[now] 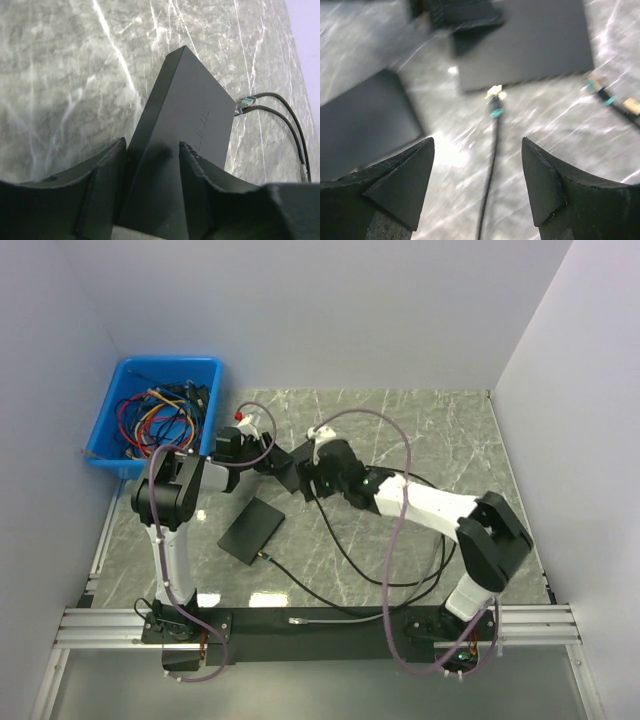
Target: Insert the plug into the switch port
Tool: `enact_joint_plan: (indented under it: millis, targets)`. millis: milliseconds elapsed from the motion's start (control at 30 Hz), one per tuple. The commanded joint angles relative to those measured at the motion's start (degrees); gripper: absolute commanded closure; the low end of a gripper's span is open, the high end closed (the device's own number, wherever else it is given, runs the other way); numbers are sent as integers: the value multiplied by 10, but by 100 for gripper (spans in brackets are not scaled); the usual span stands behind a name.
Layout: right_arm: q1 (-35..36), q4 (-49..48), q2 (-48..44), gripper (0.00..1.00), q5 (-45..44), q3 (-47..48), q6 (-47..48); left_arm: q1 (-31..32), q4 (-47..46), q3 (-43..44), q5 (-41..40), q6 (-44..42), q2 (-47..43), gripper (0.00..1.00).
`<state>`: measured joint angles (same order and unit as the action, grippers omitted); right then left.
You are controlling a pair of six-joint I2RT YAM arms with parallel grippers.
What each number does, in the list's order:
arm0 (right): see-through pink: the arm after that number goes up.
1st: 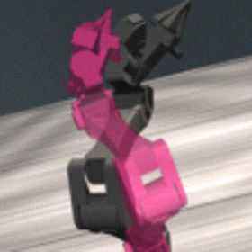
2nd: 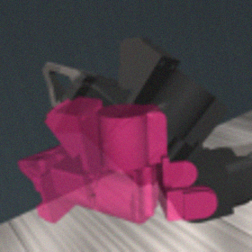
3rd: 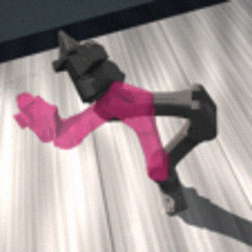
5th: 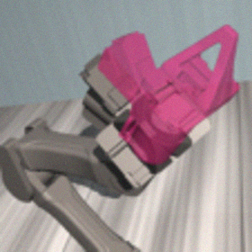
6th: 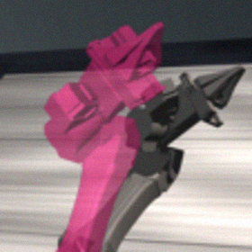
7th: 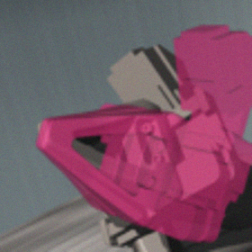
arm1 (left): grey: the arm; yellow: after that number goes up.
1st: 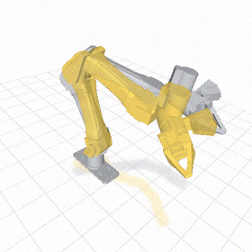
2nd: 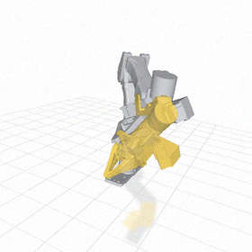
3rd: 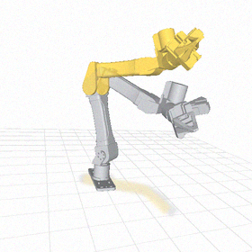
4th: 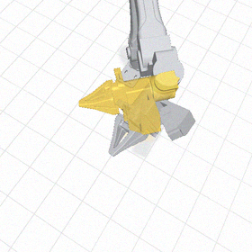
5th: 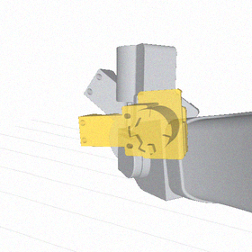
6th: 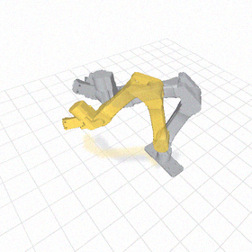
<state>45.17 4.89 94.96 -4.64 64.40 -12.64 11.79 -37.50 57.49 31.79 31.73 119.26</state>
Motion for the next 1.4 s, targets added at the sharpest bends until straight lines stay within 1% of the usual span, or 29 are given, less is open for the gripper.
enact_joint_plan:
  millis: [0,67,100,133,200,233,267,300,333,467,600,633,733,767,867,1033,1167,1300,1333,1367]
  targets:
    - [67,-18,-69,23,-40,-48,-11,2,51,-29,-39,11,-32,46]
    - [99,-18,-89,23,-55,-82,-25,2,39,-46,-47,13,-63,44]
    - [138,-13,-107,23,-65,-93,-32,2,41,-51,-65,18,-75,44]
    - [156,-12,-115,23,-92,-103,-40,2,46,-55,-78,18,-89,44]
    - [212,-13,-144,23,-112,-133,-61,3,48,-78,-115,19,-141,44]
    - [230,-14,-153,23,-132,-145,-68,5,51,-87,-128,18,-162,44]
    - [244,-12,-172,23,-136,-164,-83,7,57,-99,-141,16,-203,43]
    - [268,-9,-181,23,-140,-173,-91,10,70,-104,-165,9,-224,43]
    - [279,-5,-190,23,-149,-187,-98,12,80,-109,-175,5,-261,43]
    - [322,21,-224,26,-136,-213,-142,18,126,-117,-213,-5,-337,43]
    - [372,40,-208,28,-130,-218,-166,28,182,-122,-240,-10,-409,43]
    - [382,45,-198,29,-130,-210,-170,29,209,-123,-247,-11,-437,43]
    - [427,70,-151,31,-154,-185,-186,30,250,-123,-263,-11,-488,43]
    - [452,82,-128,31,-163,-178,-195,30,275,-123,-271,-13,-500,43]
    - [482,98,-93,32,-182,-156,-210,31,319,-127,-279,-18,-551,43]
    - [505,107,-68,32,-190,-143,-224,36,351,-146,-316,-12,-632,43]
    - [509,107,-83,32,-194,-150,-226,39,345,-161,-311,14,-664,43]
    - [510,103,-107,32,-196,-161,-227,44,373,-146,-316,11,-678,42]
    - [512,101,-111,32,-195,-169,-227,44,414,-134,-316,9,-679,42]
    - [511,92,-125,32,-193,-173,-227,44,429,-127,-332,12,-678,42]
